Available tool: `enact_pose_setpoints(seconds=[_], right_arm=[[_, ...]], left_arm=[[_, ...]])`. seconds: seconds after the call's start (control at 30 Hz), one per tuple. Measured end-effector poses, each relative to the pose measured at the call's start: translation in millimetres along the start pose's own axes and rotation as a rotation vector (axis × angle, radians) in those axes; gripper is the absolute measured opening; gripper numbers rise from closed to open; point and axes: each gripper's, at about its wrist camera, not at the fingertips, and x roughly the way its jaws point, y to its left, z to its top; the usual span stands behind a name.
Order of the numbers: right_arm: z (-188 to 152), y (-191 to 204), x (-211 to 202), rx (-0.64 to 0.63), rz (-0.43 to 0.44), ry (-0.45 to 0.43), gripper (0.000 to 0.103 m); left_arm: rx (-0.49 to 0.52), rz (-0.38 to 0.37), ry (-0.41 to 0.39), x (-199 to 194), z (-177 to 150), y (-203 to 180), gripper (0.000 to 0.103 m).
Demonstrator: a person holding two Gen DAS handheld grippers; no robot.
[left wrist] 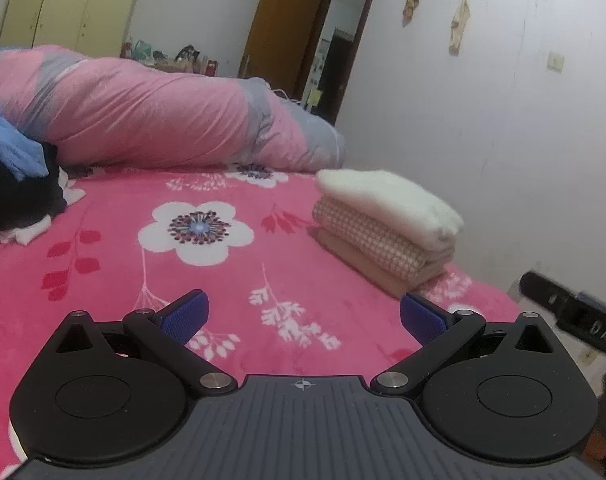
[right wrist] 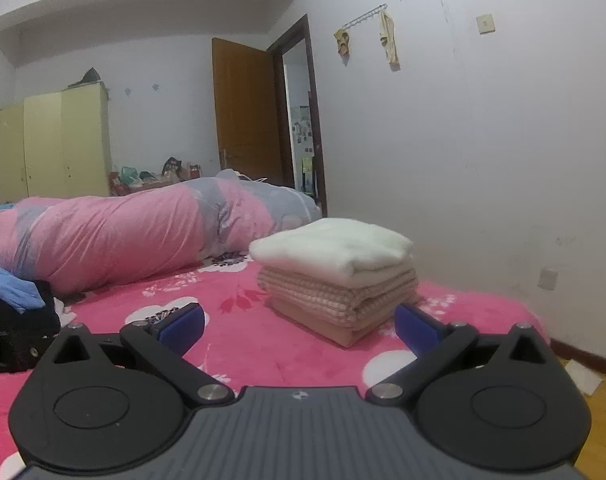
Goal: Fold clothes
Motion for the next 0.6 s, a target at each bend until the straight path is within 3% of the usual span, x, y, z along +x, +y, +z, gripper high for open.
enact_pose_setpoints(seconds=[0.13,0.3,0.6], right_arm=[[1.2,0.0,-2.6,-0.012,-0.040,-0.005,0.103],[-1.7,0.0,-1.4,-0.020,-0.163,0.002,0.103],[-6.5,-8.5,5.3,0.014,-0.181,0.034,0.103]], left_arm=[[0.009,0.016,-0.010,-2.5,-2.9,-7.6,0.103],[0.015,0.031,0.005,-1.9,-3.8,-13.5,0.103],[0.021,0.044,0.012,0.1,-7.4,-16.2,0.103]])
